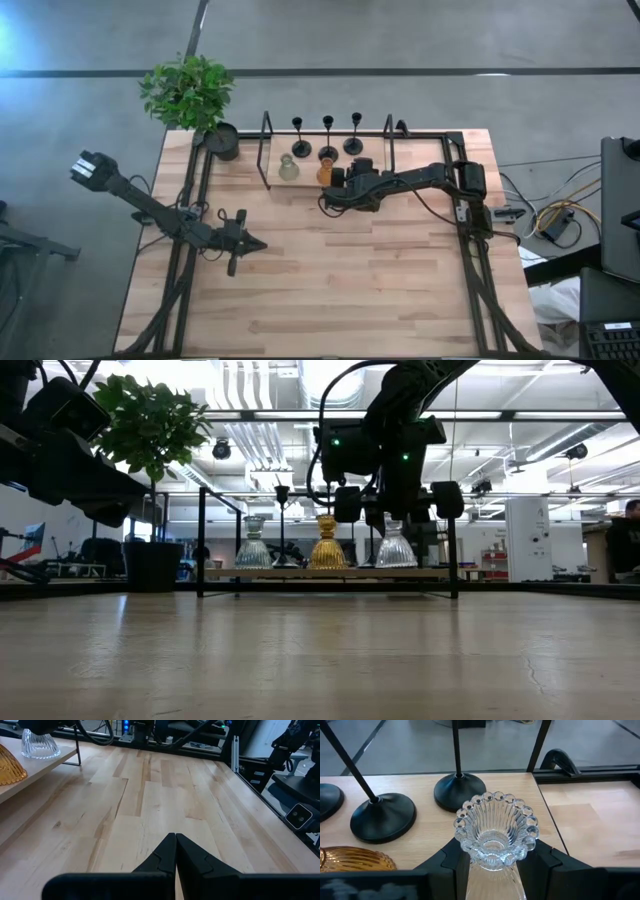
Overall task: Pick & Place candle stick holders
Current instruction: Put the transparent glass candle holder on the shelf aligned with the other glass candle holders
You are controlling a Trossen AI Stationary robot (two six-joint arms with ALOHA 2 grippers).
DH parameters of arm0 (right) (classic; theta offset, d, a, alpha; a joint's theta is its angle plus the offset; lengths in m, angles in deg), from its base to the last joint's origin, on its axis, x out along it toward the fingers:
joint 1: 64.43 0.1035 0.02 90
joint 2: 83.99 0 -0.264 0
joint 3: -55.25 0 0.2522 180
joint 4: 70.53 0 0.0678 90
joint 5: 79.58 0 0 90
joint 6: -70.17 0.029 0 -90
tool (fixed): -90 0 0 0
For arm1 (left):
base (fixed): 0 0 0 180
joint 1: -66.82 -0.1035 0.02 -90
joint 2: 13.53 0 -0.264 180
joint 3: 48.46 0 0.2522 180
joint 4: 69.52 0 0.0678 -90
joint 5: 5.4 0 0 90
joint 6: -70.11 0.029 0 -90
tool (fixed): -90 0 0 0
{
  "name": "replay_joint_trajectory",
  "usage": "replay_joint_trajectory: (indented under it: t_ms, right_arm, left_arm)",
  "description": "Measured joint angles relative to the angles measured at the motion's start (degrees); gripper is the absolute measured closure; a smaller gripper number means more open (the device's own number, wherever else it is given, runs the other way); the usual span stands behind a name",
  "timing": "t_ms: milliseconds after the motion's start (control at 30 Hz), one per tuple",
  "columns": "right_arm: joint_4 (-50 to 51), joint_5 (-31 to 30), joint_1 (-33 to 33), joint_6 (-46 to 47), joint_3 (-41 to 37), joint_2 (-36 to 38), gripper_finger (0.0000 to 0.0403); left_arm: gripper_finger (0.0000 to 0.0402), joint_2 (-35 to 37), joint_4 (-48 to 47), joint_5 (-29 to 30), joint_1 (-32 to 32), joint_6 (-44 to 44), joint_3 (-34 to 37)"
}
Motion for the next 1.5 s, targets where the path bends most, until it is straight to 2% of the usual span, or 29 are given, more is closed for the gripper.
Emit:
replay_joint_trajectory:
  t_ms: [633, 900, 1200, 1333, 1500]
  right_arm:
    - [-1.9, 0.6, 0.0, 0.2, -0.6, 0.0, 0.0279]
    - [-2.2, 0.8, 0.0, 1.6, -0.7, 0.0, 0.0247]
    - [-2.3, 0.6, 0.0, 1.8, -0.7, 0.0, 0.0249]
    - [-2.3, 0.5, 0.0, 1.2, -0.7, 0.0, 0.0226]
    - [-2.4, 0.2, 0.0, 0.7, -0.7, 0.0, 0.0177]
  left_arm:
    - [0.0387, 0.0, 0.0, 0.0, 0.0, 0.0, 0.0]
    - [0.0387, 0.0, 0.0, 0.0, 0.0, 0.0, 0.0]
    - [0.0387, 0.0, 0.0, 0.0, 0.0, 0.0, 0.0]
    - [0.0387, 0.0, 0.0, 0.0, 0.0, 0.0, 0.0]
    - [0.0387, 0.0, 0.0, 0.0, 0.0, 0.0, 0.0]
